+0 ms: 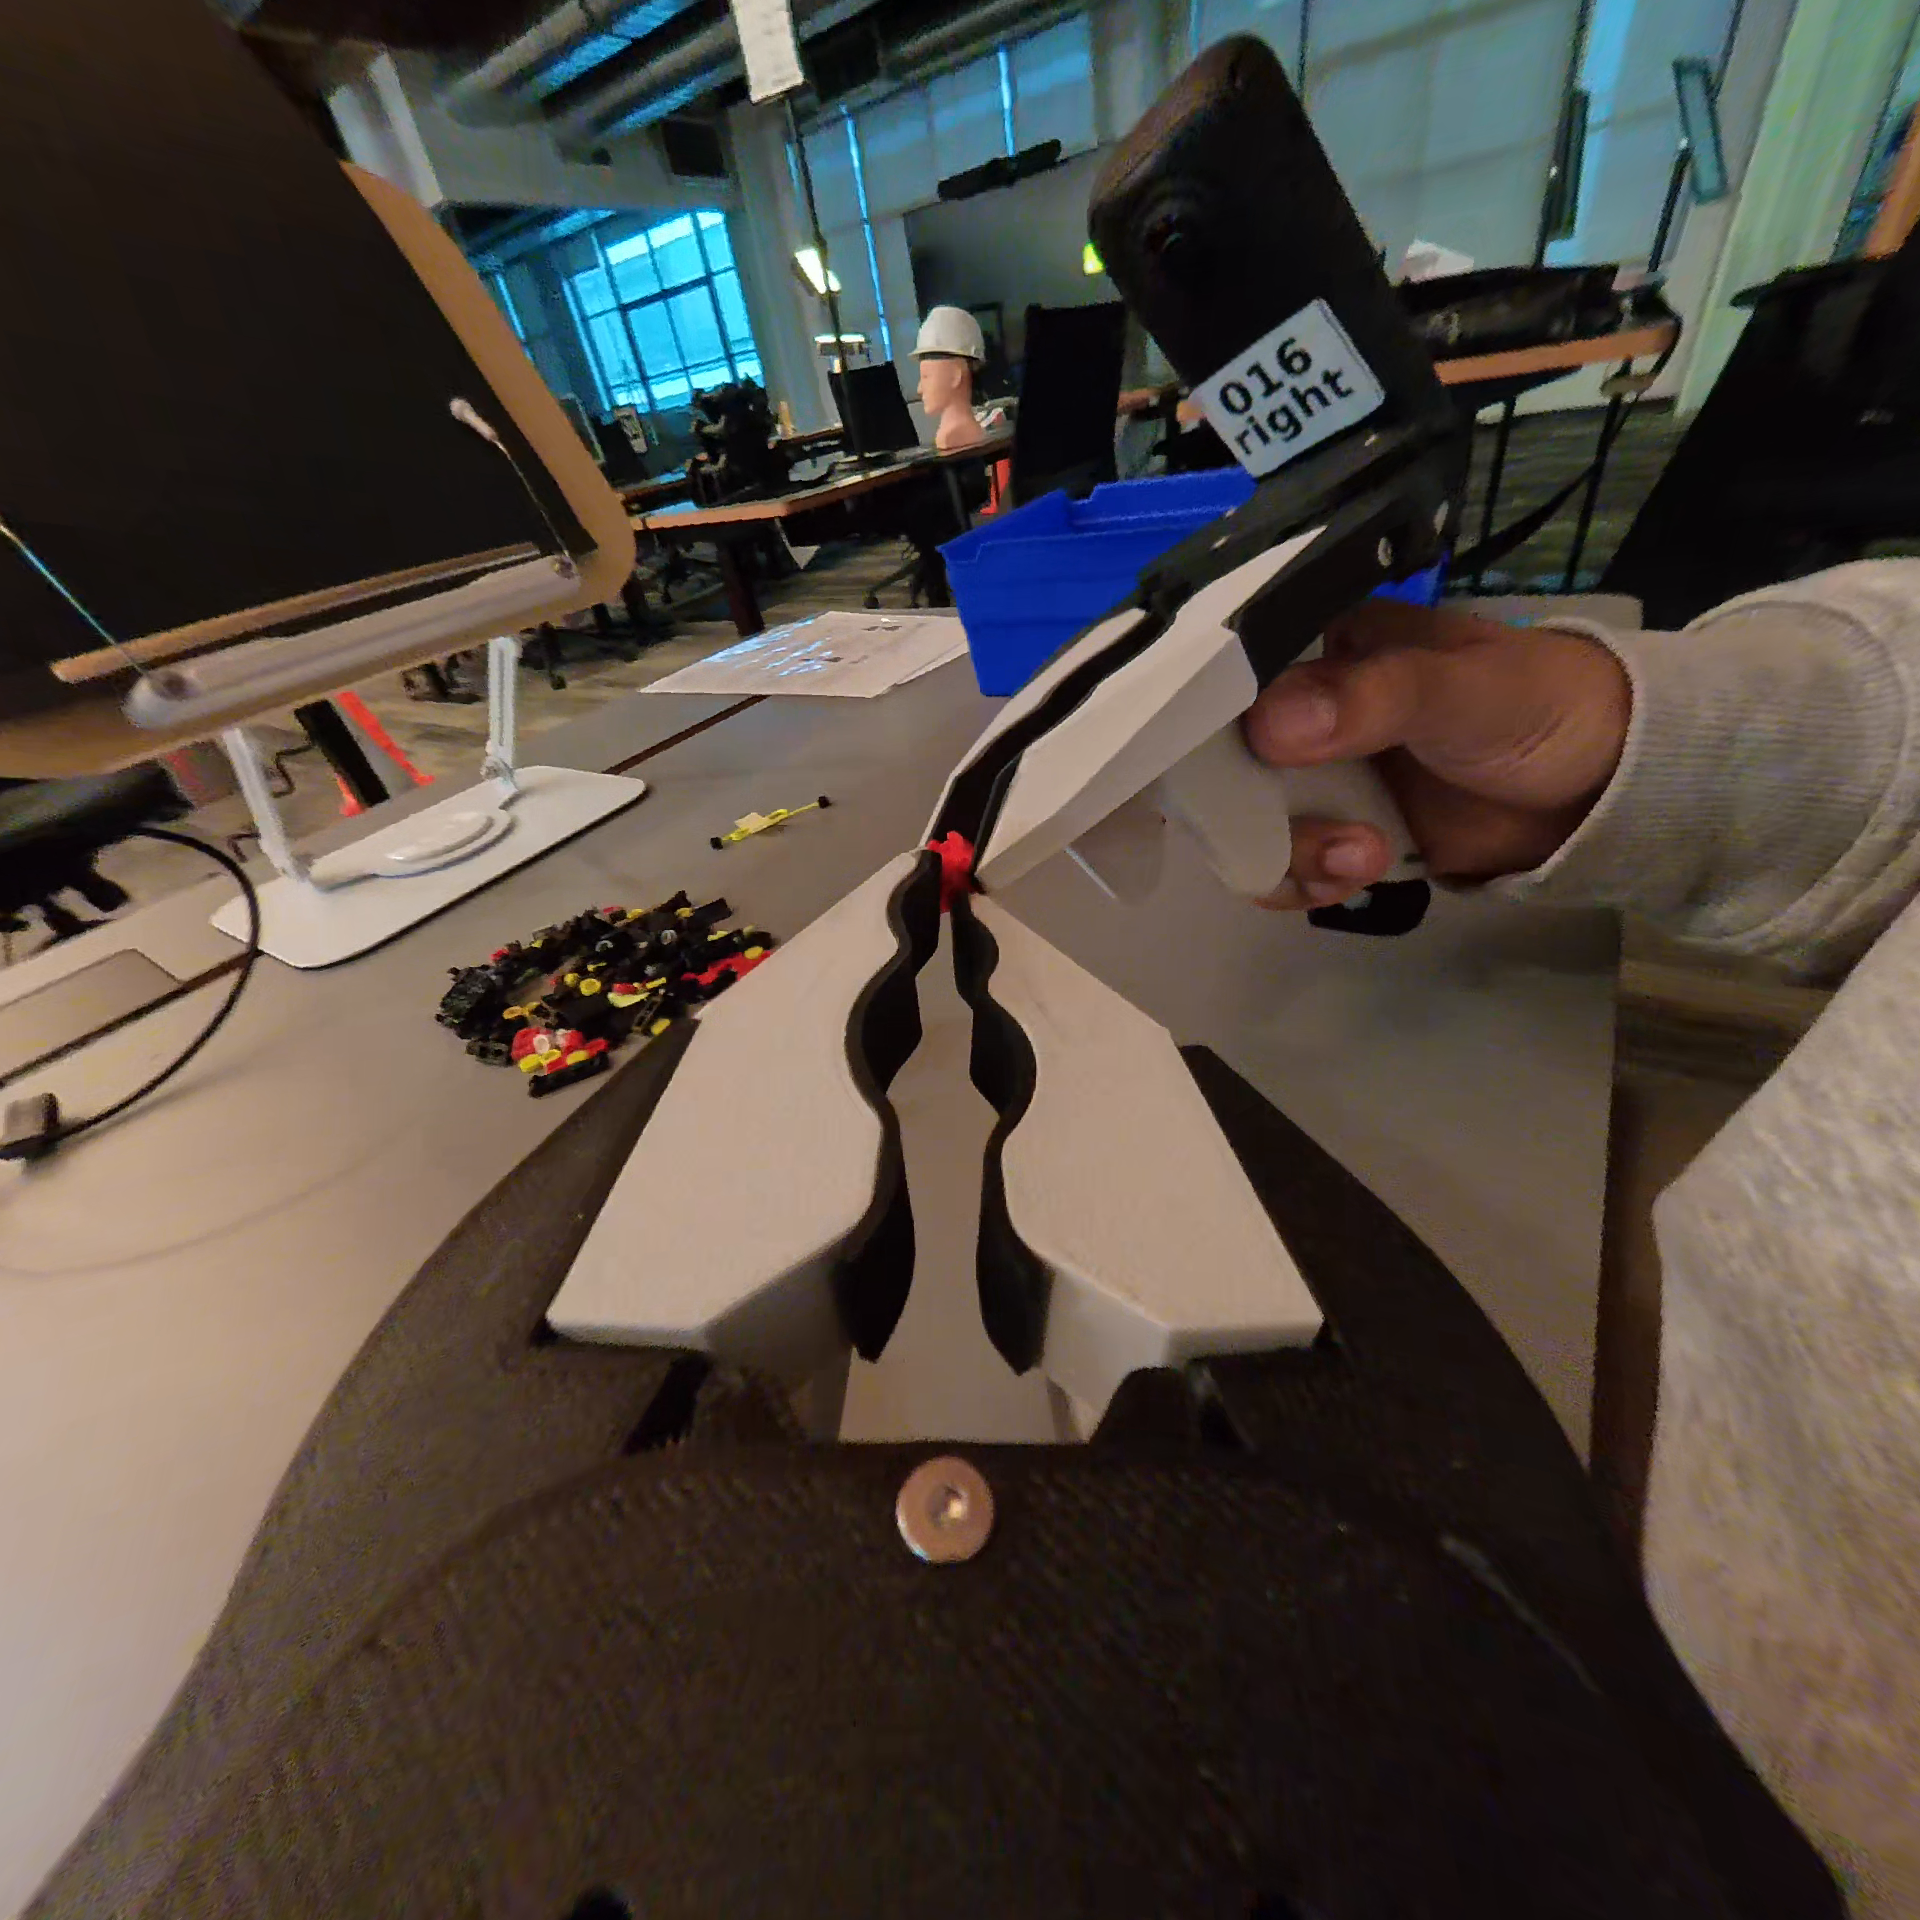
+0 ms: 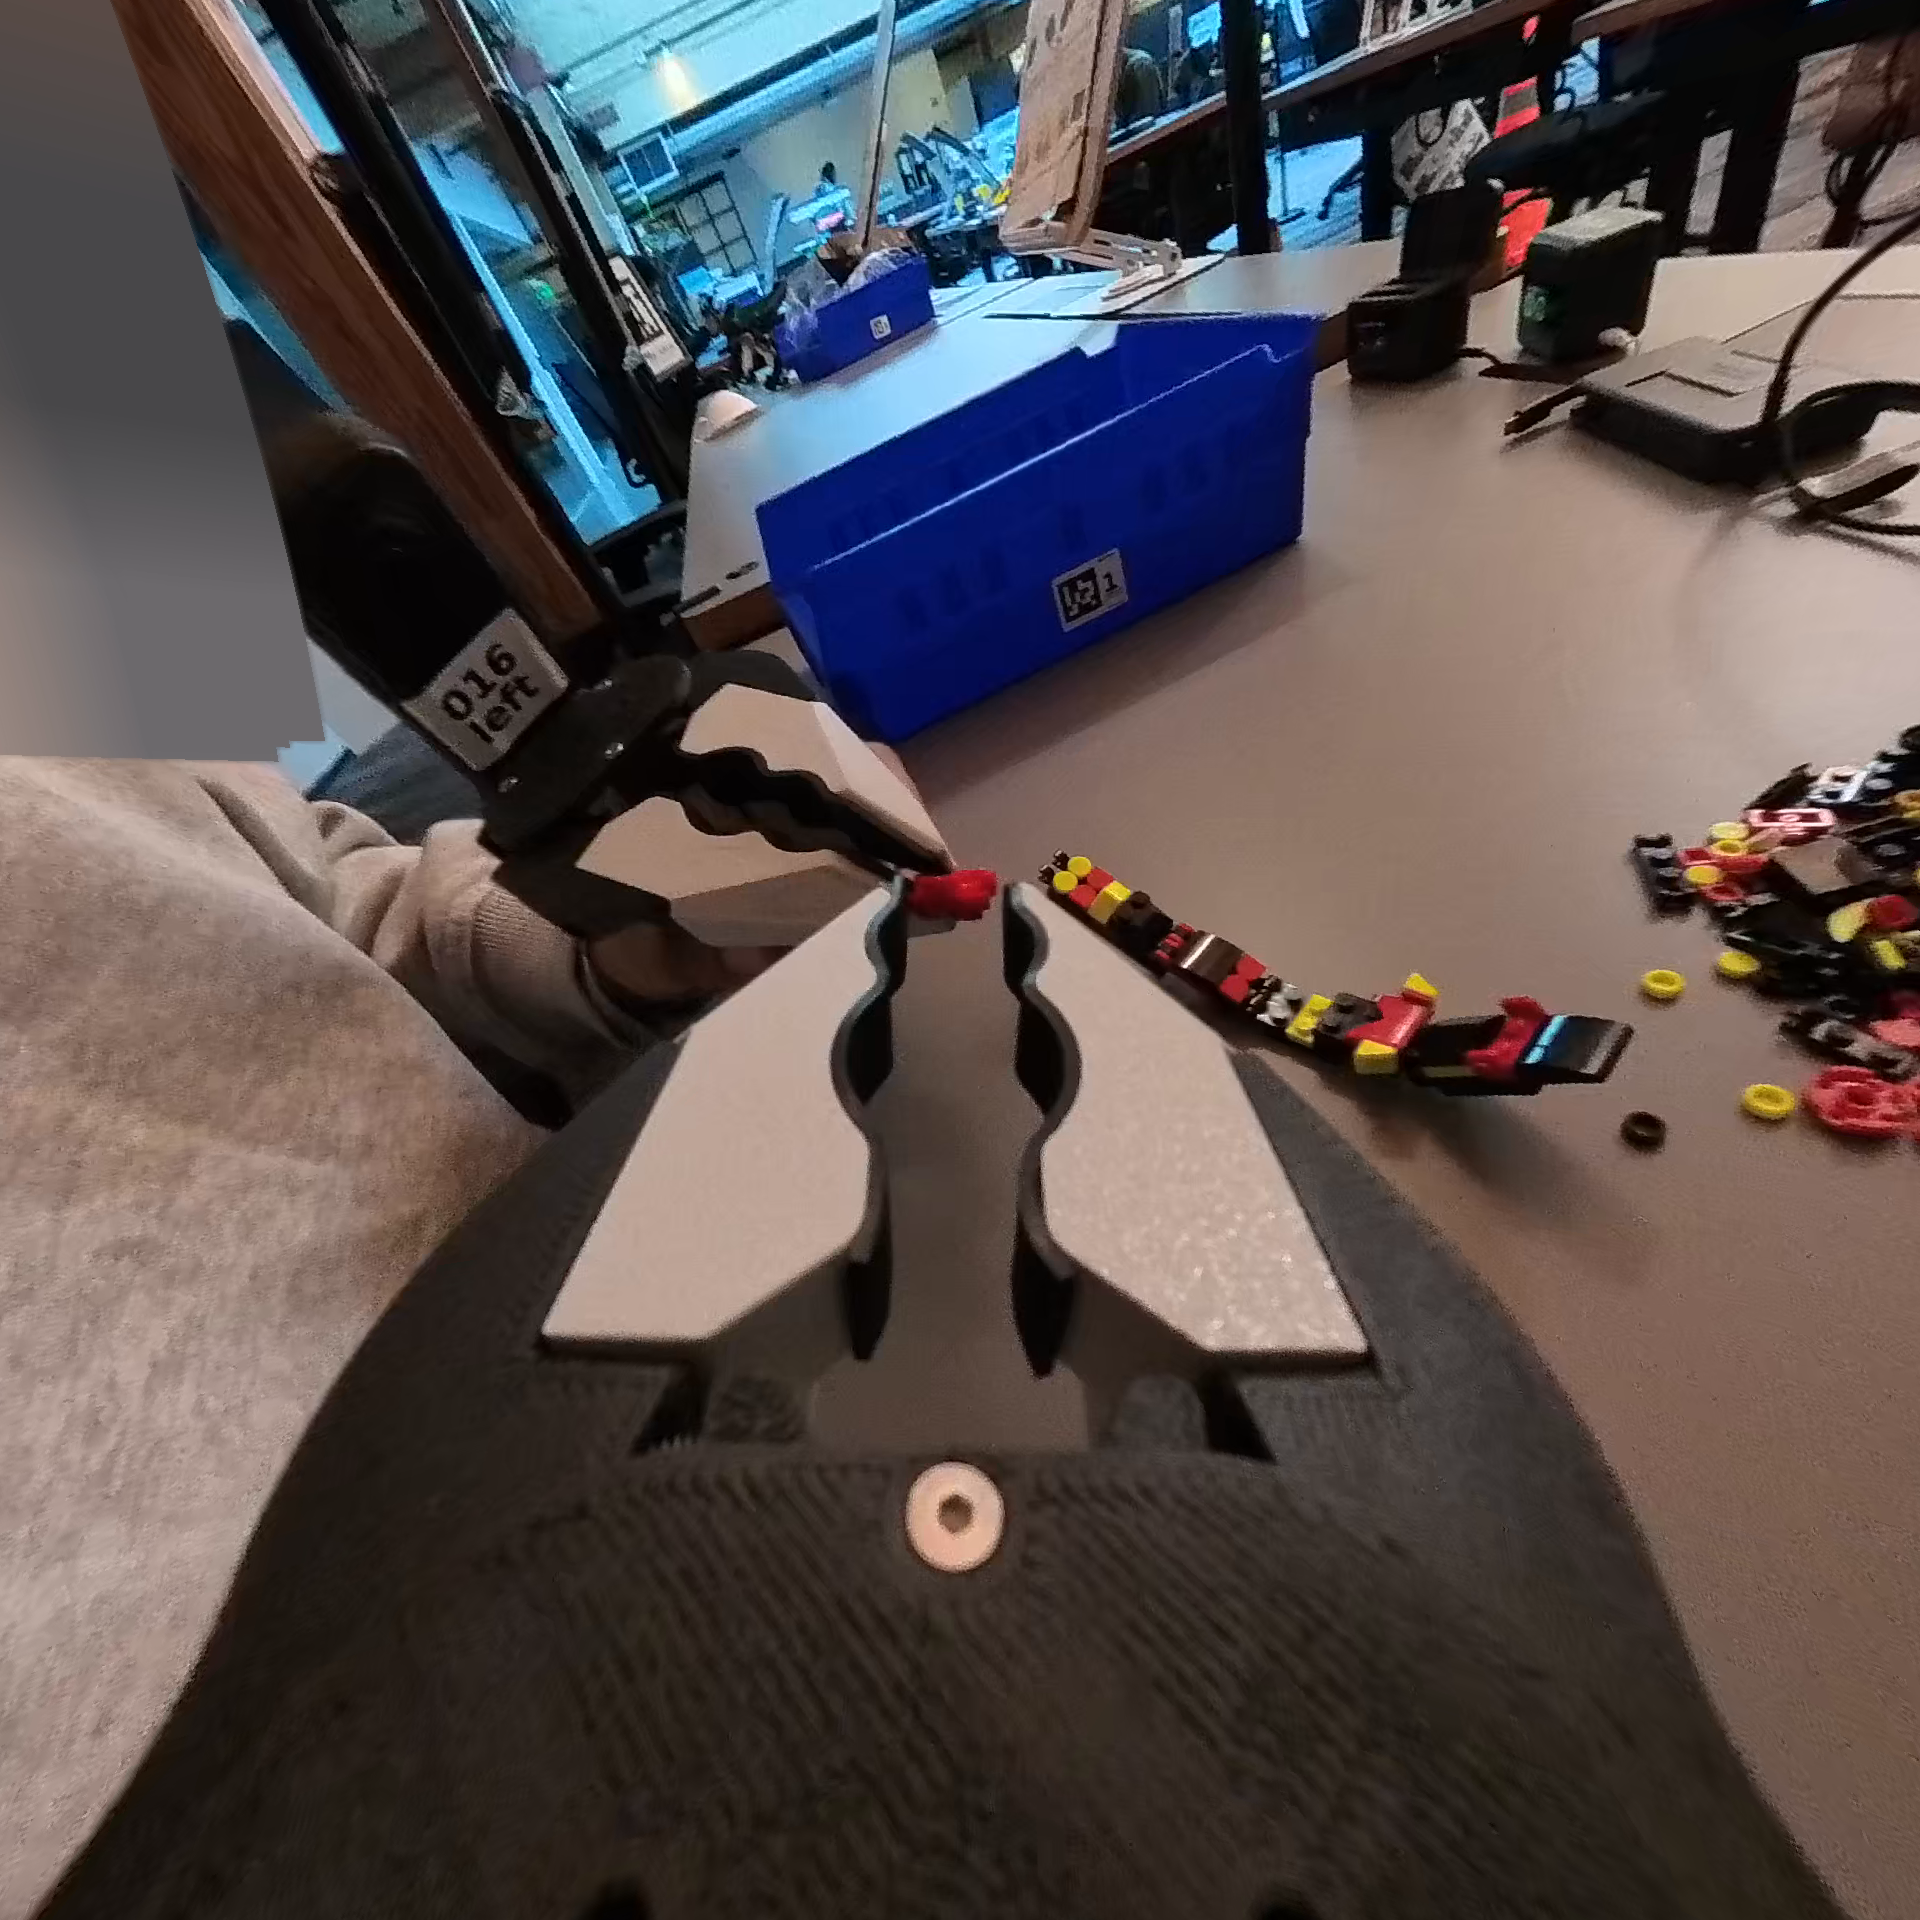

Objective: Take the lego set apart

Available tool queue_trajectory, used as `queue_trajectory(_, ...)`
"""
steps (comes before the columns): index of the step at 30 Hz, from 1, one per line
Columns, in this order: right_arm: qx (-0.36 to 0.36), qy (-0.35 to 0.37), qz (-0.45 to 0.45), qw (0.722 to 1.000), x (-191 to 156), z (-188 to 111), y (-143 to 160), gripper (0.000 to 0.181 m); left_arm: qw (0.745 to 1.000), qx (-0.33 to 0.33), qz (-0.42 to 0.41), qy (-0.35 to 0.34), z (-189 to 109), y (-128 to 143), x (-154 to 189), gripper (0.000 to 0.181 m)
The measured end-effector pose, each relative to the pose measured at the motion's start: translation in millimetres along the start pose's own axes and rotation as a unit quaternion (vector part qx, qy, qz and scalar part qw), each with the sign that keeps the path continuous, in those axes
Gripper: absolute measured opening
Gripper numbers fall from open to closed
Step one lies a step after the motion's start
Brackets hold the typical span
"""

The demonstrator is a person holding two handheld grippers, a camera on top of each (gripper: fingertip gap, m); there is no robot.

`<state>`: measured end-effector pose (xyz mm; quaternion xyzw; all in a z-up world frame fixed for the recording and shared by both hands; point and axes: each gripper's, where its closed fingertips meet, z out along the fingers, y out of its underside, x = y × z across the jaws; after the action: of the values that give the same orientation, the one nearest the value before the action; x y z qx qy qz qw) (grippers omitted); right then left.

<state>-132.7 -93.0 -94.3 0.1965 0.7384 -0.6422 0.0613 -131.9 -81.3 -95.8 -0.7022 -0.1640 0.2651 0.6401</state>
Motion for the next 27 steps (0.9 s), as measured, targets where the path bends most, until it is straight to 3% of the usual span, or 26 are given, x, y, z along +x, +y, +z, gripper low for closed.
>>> queue_trajectory(8,-0.039,0.042,-0.066,0.996,3,-1,5,0.014,0.999,-0.025,0.031,-0.014,2,7,0,0.001)
queue_trajectory(14,-0.057,0.021,-0.033,0.998,-2,-4,6,0.013,0.999,0.007,0.040,0.002,1,3,5,0.003)
queue_trajectory(17,-0.059,-0.012,0.011,0.998,-4,-7,7,0.013,0.998,0.005,0.055,0.008,2,5,8,0.012)
queue_trajectory(20,-0.066,-0.065,0.089,0.992,-8,-11,10,0.013,0.996,0.010,0.081,0.026,1,5,15,0.010)
queue_trajectory(27,-0.085,-0.189,0.267,0.941,-19,-18,23,0.012,0.992,0.019,0.101,0.077,-2,8,32,0.004)
